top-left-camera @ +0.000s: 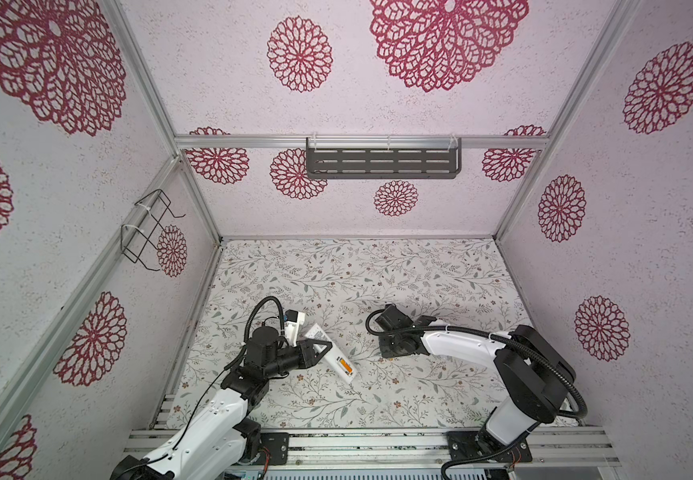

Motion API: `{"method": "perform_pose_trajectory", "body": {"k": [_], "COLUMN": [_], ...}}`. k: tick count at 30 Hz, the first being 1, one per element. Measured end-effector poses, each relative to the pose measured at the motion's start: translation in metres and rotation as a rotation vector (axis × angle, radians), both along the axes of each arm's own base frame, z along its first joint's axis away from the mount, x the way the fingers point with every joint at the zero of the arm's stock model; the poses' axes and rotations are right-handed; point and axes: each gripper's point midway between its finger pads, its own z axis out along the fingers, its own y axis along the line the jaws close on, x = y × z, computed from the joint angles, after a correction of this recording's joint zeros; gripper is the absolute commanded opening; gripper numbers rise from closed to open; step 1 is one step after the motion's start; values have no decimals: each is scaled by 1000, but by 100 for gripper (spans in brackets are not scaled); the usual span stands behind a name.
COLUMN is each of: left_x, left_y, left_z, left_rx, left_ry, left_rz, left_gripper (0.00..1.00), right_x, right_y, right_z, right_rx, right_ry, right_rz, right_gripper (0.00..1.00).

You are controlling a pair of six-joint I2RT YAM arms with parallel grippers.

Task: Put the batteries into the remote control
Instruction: 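Lower the right gripper and grasp the second orange battery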

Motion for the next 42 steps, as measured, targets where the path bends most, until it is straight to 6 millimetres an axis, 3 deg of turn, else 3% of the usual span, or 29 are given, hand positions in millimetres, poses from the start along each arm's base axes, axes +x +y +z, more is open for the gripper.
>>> {"method": "perform_pose_trajectory", "body": {"k": [7, 15, 42], "left_x": [0, 0, 2], "left_y": [0, 0, -1], "left_z": [2, 2, -5], "left_rx": [-3, -3, 7], "left_ry": [-7, -7, 13], "left_rz": [0, 0, 2], "left_gripper": [0, 0, 0], "right_x": [0, -2, 8], "right_y": [-1, -6, 3], "right_z": [-7, -12, -9], "right_rx": [-15, -26, -27], "right_ry": [8, 10, -39], "right_rz": [-5, -7, 56], "right_gripper": [28, 17, 11]}}
